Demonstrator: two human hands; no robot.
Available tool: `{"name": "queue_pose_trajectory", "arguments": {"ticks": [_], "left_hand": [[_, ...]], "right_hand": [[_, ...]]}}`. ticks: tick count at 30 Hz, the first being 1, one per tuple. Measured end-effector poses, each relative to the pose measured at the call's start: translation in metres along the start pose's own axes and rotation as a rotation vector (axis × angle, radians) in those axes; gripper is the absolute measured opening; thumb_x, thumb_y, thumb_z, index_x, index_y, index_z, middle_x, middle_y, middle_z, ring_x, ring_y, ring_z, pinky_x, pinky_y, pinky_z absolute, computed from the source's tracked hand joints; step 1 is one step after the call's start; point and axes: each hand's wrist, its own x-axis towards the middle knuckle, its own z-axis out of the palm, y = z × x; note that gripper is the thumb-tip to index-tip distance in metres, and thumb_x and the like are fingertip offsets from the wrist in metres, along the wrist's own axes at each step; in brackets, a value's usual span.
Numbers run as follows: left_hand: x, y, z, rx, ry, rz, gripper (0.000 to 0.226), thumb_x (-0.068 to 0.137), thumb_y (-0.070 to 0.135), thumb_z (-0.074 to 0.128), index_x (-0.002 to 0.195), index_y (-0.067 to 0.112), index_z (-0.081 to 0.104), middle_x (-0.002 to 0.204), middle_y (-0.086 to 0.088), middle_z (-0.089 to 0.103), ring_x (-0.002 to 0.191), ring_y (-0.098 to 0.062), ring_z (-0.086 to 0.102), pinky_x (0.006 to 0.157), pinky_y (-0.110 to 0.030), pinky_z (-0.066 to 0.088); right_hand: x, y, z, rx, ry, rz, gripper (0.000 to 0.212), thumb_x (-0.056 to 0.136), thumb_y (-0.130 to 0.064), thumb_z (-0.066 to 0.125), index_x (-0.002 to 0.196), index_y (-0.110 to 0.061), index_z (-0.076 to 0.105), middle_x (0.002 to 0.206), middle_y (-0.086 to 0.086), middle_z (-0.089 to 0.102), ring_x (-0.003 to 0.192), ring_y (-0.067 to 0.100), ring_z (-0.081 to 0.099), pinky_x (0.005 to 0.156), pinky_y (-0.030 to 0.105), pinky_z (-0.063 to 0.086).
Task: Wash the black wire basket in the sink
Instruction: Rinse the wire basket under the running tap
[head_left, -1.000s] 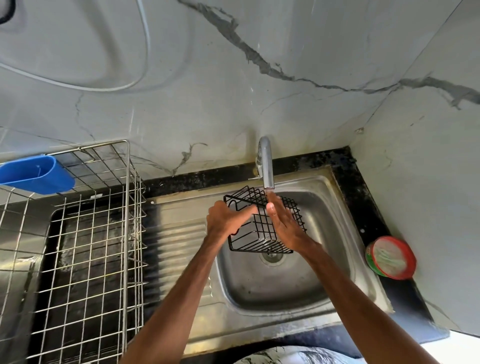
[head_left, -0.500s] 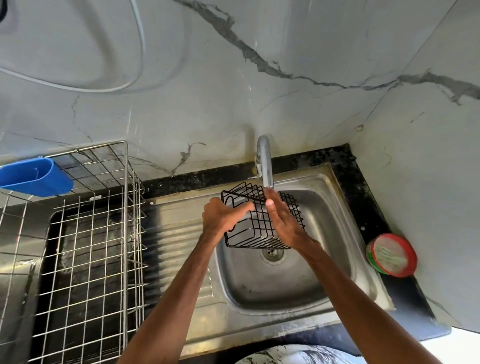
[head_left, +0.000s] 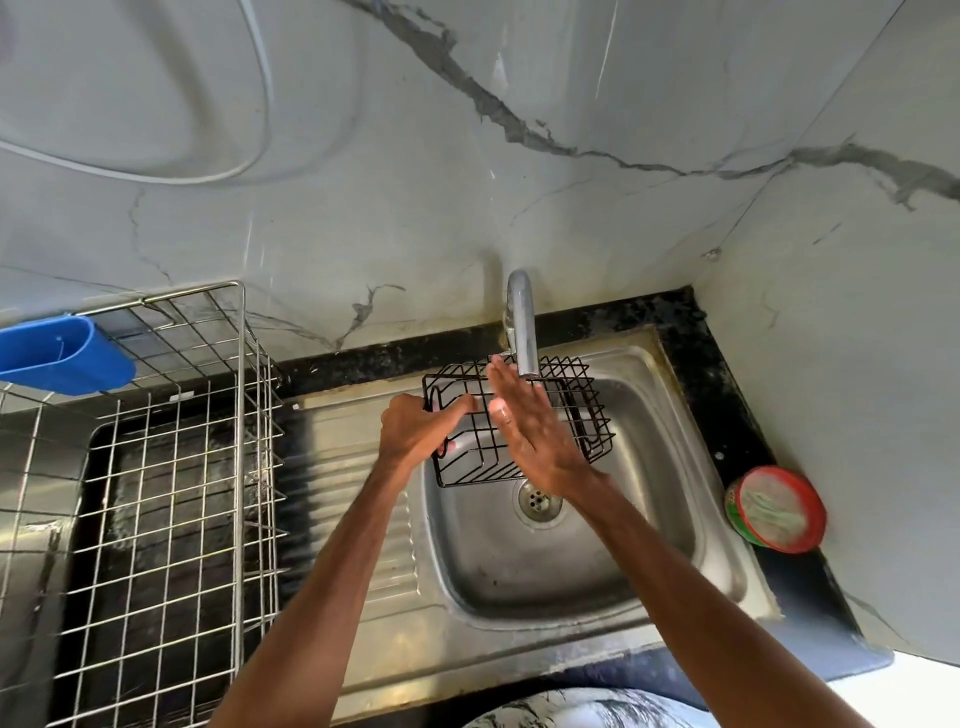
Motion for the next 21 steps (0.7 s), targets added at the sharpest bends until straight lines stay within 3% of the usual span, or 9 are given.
{"name": "queue_pose_trajectory", "arguments": {"ticks": [2,5,8,10,11,12,14,17,21], "left_hand": [[-0.002,-0.004,-0.005,-0.026,0.004,-0.011,0.066,0.067,0.053,0.089,0.090,-0.007,0.075,0.084,-0.016,0.079,0.056,-0.019,0.076,0.078,-0.055,0.064],[-0.005,-0.007,-0.010,-0.010,0.011,-0.009,0.061,0.070,0.050,0.089,0.090,-0.006,0.076,0.083,-0.014,0.079,0.056,-0.017,0.076,0.076,-0.054,0.065],[-0.005,-0.007,-0.008,0.009,0.004,-0.006,0.060,0.070,0.051,0.089,0.089,-0.004,0.076,0.080,-0.012,0.080,0.056,-0.017,0.076,0.074,-0.052,0.065],[-0.005,-0.005,-0.006,-0.001,-0.018,-0.012,0.061,0.071,0.049,0.089,0.091,-0.007,0.075,0.084,-0.015,0.080,0.057,-0.017,0.076,0.076,-0.053,0.065],[-0.004,-0.005,-0.005,-0.005,-0.027,-0.012,0.063,0.071,0.049,0.089,0.093,-0.008,0.074,0.087,-0.017,0.079,0.057,-0.018,0.076,0.078,-0.054,0.064],[-0.004,-0.003,-0.004,-0.009,-0.035,-0.012,0.065,0.070,0.049,0.089,0.095,-0.009,0.074,0.090,-0.019,0.079,0.058,-0.018,0.076,0.079,-0.055,0.064],[-0.004,-0.001,-0.003,-0.014,-0.046,-0.005,0.069,0.069,0.052,0.089,0.096,-0.009,0.073,0.091,-0.020,0.079,0.058,-0.019,0.077,0.080,-0.056,0.064],[-0.005,0.004,-0.001,-0.022,-0.052,0.014,0.073,0.066,0.055,0.089,0.095,-0.010,0.073,0.089,-0.018,0.079,0.057,-0.021,0.076,0.079,-0.054,0.064],[-0.004,0.003,-0.001,-0.047,-0.071,0.009,0.074,0.062,0.055,0.091,0.094,-0.010,0.072,0.087,-0.017,0.079,0.058,-0.022,0.077,0.078,-0.056,0.064]], "right_hand": [[0.002,0.027,-0.006,-0.039,0.005,0.089,0.057,0.110,-0.037,0.015,0.161,-0.013,0.008,0.168,0.007,-0.001,0.155,0.026,-0.001,0.122,0.062,0.016],[0.006,0.048,-0.023,0.014,-0.042,0.355,0.071,0.101,-0.057,0.006,0.161,-0.023,-0.010,0.167,-0.005,-0.019,0.152,0.011,-0.018,0.125,0.055,-0.001],[0.011,0.040,-0.020,-0.004,-0.099,0.454,0.089,0.091,-0.073,-0.001,0.159,-0.018,-0.016,0.166,0.001,-0.023,0.152,0.018,-0.021,0.124,0.056,-0.006],[0.011,0.021,-0.015,-0.011,-0.013,0.291,0.092,0.095,-0.075,0.004,0.161,-0.011,0.005,0.169,0.014,-0.003,0.156,0.029,-0.006,0.123,0.063,0.005],[0.012,0.013,-0.009,0.031,0.053,0.149,0.079,0.104,-0.064,0.017,0.156,-0.006,0.024,0.163,0.025,0.020,0.153,0.038,0.016,0.116,0.068,0.024],[0.013,0.002,-0.004,0.117,0.167,0.059,0.062,0.109,-0.049,0.030,0.149,-0.003,0.039,0.150,0.032,0.041,0.139,0.047,0.039,0.103,0.068,0.041],[0.020,-0.028,-0.006,0.533,0.322,0.249,0.044,0.106,-0.037,0.046,0.140,-0.011,0.056,0.128,0.031,0.060,0.115,0.046,0.055,0.090,0.059,0.052],[0.033,-0.045,-0.015,1.147,0.455,0.559,0.028,0.101,-0.016,0.056,0.124,-0.006,0.068,0.115,0.017,0.073,0.113,0.033,0.067,0.091,0.037,0.059],[0.031,-0.034,-0.033,1.436,0.437,0.688,0.027,0.101,-0.003,0.052,0.124,0.003,0.065,0.118,0.020,0.072,0.111,0.030,0.070,0.098,0.035,0.056]]}}
